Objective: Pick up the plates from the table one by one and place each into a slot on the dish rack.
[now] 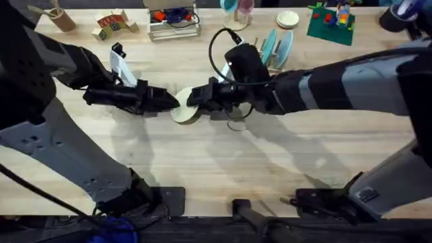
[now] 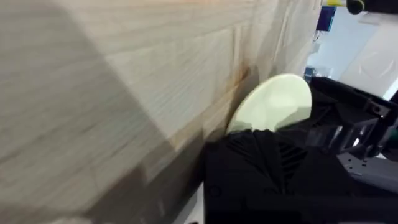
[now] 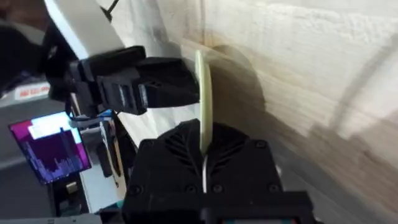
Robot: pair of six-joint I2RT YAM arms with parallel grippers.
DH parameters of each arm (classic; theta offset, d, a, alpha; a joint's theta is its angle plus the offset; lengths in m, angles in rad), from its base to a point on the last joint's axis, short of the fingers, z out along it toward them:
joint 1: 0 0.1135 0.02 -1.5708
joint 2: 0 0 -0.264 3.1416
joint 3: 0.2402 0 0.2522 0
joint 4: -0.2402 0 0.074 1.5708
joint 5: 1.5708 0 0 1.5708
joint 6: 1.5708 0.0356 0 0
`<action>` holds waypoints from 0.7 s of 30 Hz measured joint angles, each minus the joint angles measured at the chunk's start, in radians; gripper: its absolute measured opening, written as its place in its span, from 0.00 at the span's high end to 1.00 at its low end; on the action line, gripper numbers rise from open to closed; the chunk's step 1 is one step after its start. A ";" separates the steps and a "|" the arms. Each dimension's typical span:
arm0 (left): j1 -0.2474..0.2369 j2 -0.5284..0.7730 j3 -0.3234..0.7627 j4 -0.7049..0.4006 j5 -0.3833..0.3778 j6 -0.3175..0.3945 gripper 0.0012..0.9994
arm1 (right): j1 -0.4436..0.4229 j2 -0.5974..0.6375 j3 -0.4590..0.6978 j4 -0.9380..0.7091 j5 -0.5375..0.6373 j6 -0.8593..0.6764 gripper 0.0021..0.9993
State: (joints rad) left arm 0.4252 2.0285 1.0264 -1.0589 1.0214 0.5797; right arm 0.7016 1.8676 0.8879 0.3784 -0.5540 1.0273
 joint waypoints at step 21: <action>-0.003 -0.292 0.116 -0.150 -0.211 -0.063 0.96 | -0.072 -0.031 0.087 -0.231 -0.168 -0.259 0.97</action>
State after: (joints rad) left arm 0.4217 1.7362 1.1424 -1.2091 0.8103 0.5171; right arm 0.6296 1.8361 0.9747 0.1471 -0.7224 0.7685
